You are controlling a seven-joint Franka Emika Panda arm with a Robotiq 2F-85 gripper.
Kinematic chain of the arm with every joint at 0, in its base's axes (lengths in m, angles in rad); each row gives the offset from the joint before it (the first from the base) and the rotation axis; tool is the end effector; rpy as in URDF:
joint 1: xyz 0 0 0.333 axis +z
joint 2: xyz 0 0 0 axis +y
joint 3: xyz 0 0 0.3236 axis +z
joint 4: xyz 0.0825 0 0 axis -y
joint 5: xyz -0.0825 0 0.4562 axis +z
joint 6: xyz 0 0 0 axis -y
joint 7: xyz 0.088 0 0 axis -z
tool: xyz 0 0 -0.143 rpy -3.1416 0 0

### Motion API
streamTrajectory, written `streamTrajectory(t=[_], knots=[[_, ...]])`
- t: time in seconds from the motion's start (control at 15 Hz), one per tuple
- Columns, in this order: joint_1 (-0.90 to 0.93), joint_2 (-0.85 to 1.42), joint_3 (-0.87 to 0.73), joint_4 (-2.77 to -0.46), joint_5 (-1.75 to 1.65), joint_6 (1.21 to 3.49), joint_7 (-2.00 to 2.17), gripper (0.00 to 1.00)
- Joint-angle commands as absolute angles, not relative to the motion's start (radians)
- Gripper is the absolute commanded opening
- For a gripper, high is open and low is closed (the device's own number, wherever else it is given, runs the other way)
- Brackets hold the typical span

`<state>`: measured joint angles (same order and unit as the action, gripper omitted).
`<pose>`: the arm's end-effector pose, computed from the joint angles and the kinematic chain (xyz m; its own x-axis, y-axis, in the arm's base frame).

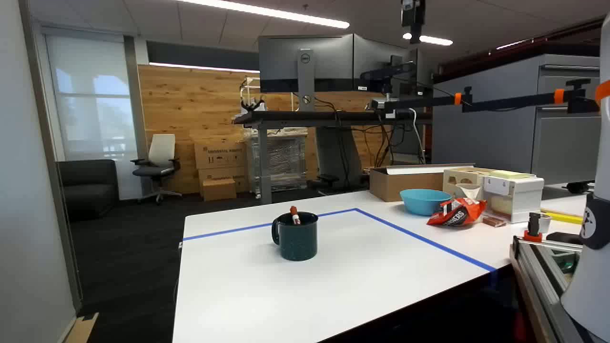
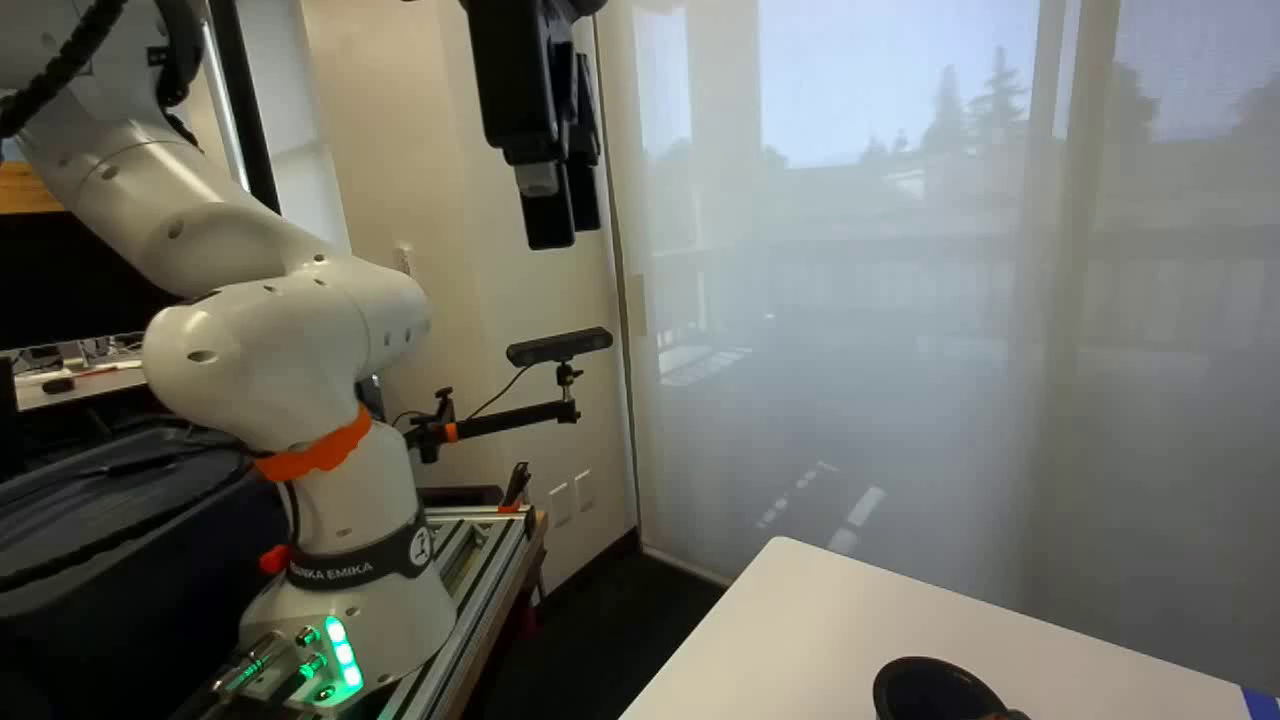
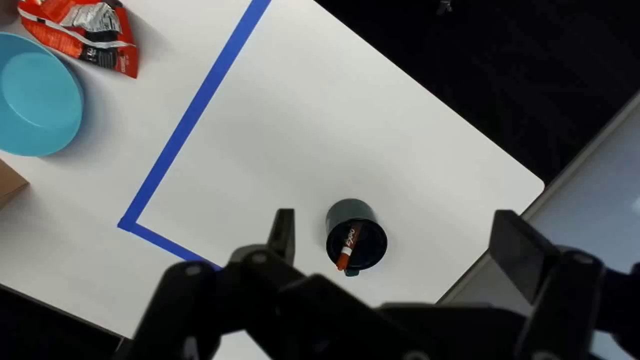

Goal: Remove the marker from the mug cup and place it on the table

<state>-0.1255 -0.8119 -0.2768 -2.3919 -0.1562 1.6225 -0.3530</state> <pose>0.3382 -0.1788 0.5406 0.9986 0.0377 0.0372 0.0390 -0.9987 -0.0326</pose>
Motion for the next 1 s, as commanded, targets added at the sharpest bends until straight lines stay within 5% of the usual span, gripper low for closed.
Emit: streamTrajectory(t=[0.0,0.33,0.93], knots=[[-0.119,-0.812,-0.281,-2.387,-0.159,1.62,-0.349,1.0],[-0.119,-0.813,-0.281,-2.384,-0.159,1.62,-0.349,1.0],[-0.113,-0.785,-0.254,-2.655,-0.05,1.958,-0.196,1.0]])
